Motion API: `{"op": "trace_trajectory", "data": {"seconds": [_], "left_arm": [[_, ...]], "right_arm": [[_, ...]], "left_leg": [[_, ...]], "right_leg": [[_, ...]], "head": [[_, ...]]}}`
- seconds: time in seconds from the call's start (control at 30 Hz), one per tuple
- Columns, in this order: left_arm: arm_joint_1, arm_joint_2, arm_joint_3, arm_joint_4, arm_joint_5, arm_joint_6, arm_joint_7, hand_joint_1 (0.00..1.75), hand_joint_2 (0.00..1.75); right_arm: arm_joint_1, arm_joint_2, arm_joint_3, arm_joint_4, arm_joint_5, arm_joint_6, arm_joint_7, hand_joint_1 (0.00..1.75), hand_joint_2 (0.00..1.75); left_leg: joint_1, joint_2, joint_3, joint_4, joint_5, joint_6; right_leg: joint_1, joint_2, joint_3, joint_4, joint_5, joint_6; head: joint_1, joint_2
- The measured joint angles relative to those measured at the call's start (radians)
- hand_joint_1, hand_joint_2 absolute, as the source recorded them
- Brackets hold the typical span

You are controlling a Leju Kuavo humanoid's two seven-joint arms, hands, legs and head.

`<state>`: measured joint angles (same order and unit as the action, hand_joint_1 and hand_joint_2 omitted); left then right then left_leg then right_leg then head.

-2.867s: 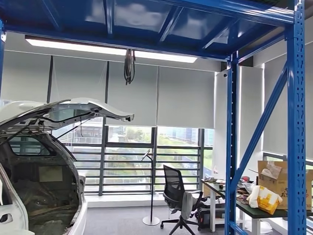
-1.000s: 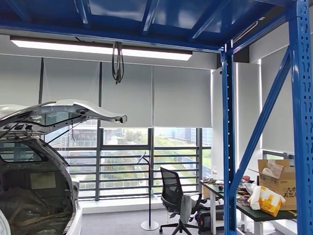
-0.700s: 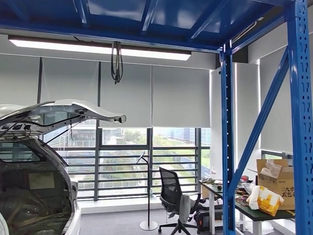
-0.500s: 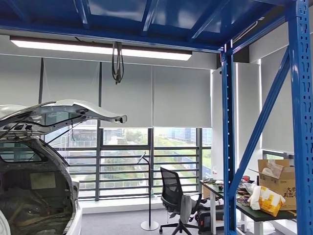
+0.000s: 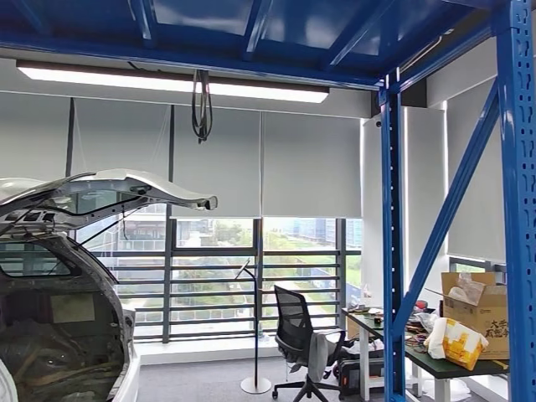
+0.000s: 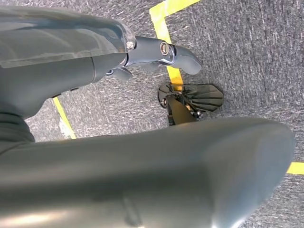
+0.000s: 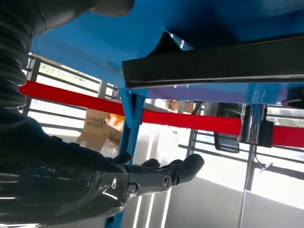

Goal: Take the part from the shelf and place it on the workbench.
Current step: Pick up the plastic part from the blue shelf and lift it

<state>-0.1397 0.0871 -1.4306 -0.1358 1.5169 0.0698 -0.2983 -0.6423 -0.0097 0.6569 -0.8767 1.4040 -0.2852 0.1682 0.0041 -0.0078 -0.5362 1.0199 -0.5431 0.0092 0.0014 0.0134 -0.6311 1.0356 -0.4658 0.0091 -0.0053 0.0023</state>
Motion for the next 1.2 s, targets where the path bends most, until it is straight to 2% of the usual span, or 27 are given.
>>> {"op": "trace_trajectory", "data": {"seconds": [0.9,1.2], "left_arm": [[-0.01,0.003,-0.015,0.0,0.001,-0.006,0.0,0.0,0.0],[-0.004,-0.012,-0.015,0.0,0.005,-0.01,-0.007,0.0,0.0]], "right_arm": [[-0.043,0.045,0.005,0.105,-0.003,-0.013,-0.012,0.0,1.75],[-0.084,0.084,0.007,0.186,0.011,-0.006,-0.036,0.0,1.75]], "left_leg": [[0.0,0.0,0.0,0.0,0.0,0.0],[0.0,0.0,0.0,0.0,0.0,0.0]], "right_leg": [[0.0,0.0,0.0,0.0,0.0,0.0],[0.0,0.0,0.0,0.0,0.0,0.0]], "head": [[0.0,0.0],[0.0,0.0]]}}
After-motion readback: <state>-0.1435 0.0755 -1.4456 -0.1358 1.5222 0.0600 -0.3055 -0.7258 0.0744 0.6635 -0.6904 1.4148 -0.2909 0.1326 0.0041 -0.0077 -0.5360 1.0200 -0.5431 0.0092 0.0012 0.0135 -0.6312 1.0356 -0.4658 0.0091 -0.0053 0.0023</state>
